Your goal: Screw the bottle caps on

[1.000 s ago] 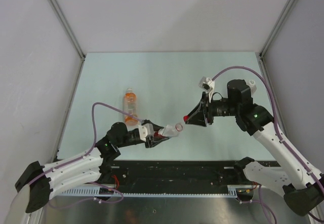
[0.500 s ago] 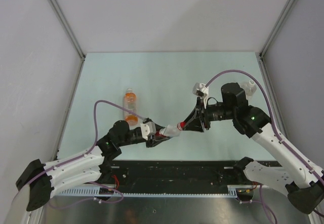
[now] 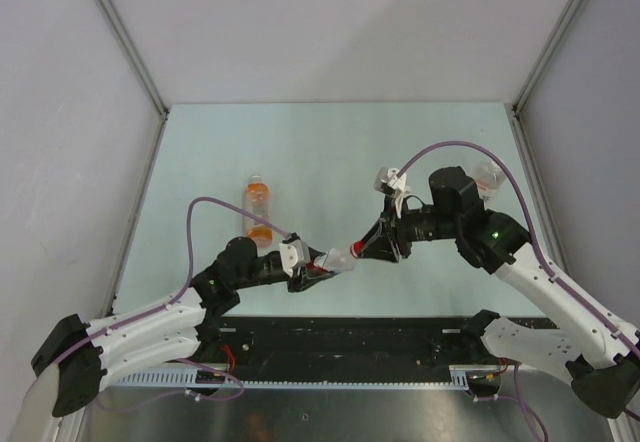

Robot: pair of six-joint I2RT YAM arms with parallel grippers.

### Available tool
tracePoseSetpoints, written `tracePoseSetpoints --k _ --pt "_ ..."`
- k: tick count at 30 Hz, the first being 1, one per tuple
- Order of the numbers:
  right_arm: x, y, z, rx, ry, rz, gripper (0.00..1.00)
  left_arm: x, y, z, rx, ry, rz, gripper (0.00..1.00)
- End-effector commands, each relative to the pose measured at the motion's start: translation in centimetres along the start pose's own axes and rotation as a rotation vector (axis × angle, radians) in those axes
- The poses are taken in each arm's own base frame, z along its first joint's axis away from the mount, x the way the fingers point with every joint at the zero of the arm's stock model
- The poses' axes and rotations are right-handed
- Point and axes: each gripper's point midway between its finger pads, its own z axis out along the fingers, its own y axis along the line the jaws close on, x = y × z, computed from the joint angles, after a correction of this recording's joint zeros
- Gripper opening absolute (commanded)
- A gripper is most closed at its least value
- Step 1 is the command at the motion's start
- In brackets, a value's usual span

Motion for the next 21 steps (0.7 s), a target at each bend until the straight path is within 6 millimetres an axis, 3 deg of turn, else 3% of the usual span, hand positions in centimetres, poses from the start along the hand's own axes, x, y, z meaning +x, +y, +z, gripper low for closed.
tracePoseSetpoints --k 1,9,21 --pt "-0.2 -1.2 -0.3 0.082 -0.008 -0.019 0.21 -3.9 0.4 0.2 0.001 -0.098 0.046 0.00" --pt "-0.9 -2.0 -0.9 0.128 -0.041 -0.013 0.23 -3.8 0.4 0.1 -0.005 -0.099 0.046 0.00" --pt "-0.2 0.4 0.0 -0.038 -0.003 0.008 0.25 -4.1 1.2 0.1 -0.054 -0.100 0.003 0.00"
